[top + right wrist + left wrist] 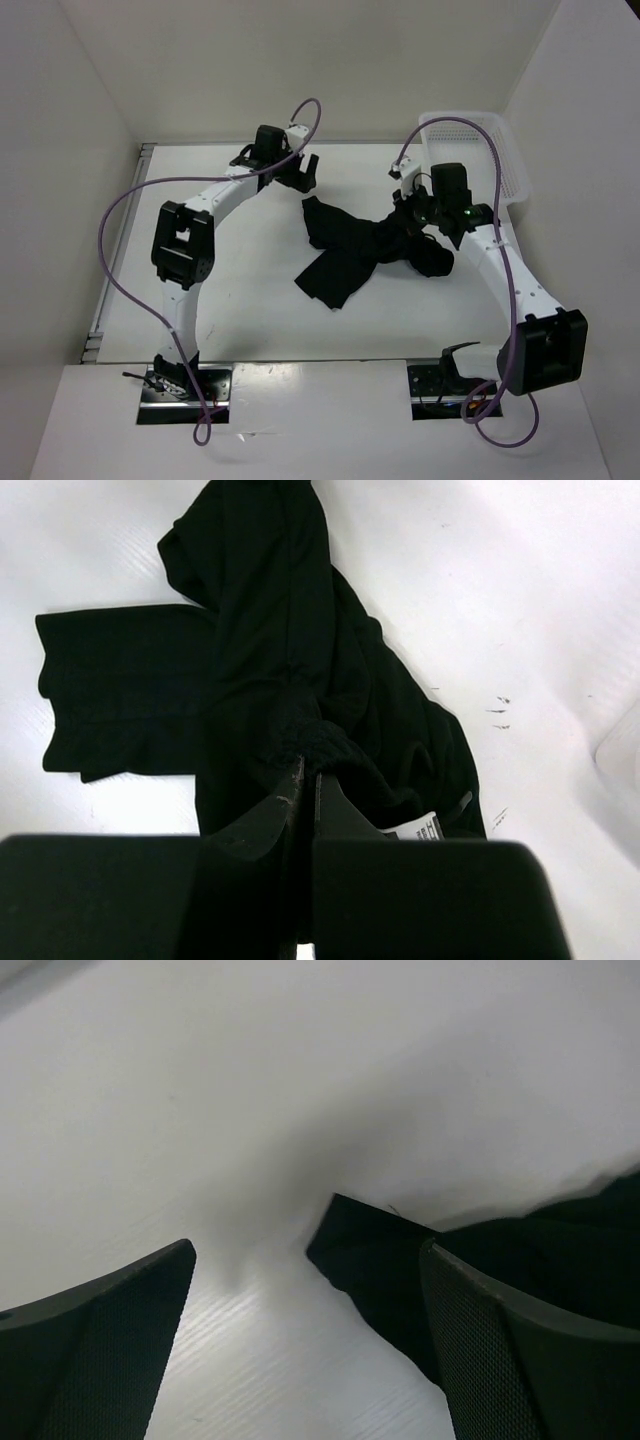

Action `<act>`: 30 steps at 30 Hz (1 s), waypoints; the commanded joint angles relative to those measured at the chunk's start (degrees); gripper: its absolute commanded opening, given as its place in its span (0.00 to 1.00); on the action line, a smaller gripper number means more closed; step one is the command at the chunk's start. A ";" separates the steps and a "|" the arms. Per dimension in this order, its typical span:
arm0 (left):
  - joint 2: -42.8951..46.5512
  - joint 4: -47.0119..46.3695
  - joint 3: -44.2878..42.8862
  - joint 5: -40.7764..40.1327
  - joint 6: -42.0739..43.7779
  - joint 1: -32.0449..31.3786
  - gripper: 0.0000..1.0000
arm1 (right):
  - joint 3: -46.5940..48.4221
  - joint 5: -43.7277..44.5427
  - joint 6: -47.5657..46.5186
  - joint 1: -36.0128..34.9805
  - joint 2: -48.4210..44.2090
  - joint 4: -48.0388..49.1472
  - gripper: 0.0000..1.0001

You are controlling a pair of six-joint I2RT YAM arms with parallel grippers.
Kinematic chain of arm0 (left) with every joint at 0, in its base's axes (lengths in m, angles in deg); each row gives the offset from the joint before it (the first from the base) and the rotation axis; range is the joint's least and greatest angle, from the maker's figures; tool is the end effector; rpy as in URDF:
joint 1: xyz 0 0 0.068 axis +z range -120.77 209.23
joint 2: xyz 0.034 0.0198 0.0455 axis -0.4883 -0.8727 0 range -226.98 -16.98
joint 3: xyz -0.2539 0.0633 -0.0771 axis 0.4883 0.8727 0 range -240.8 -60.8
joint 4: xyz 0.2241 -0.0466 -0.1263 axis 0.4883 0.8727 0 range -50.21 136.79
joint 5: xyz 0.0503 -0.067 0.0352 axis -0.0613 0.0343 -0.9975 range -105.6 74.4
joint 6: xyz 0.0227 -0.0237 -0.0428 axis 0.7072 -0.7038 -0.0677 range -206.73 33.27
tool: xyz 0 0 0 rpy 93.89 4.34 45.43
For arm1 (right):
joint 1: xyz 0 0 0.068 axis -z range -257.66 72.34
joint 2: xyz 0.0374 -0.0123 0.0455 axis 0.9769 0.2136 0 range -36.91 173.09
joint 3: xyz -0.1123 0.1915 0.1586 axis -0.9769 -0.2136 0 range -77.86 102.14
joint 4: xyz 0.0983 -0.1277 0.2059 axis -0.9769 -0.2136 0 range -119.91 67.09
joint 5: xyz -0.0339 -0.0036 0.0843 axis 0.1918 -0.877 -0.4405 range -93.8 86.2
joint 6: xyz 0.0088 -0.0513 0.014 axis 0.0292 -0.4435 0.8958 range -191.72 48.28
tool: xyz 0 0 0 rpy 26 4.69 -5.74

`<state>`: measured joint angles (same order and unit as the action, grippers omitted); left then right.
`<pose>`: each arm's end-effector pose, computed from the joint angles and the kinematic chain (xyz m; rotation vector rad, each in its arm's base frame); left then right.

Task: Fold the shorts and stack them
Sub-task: Flatten the shorts out

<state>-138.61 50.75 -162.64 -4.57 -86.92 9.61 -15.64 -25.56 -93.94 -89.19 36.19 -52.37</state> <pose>0.4714 -0.1753 0.2561 0.4725 2.0699 -0.4088 0.2686 0.0682 0.3095 -0.8359 2.0738 0.3302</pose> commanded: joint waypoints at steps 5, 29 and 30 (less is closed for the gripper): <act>-4.41 8.55 0.06 12.17 0.19 -2.18 0.99 | -0.43 -1.09 -0.55 2.48 0.99 0.45 0.00; 5.07 5.56 -10.10 -3.89 0.19 2.98 0.00 | 23.69 -0.74 12.81 4.59 10.74 11.69 0.00; 5.86 5.56 -12.83 -7.21 0.19 4.14 0.00 | 26.00 1.09 13.68 4.59 11.62 12.74 0.00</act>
<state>-142.54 62.16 -165.51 -1.22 -86.98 7.49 0.57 -25.47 -85.20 -85.13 47.01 -49.50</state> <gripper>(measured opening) 0.020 0.020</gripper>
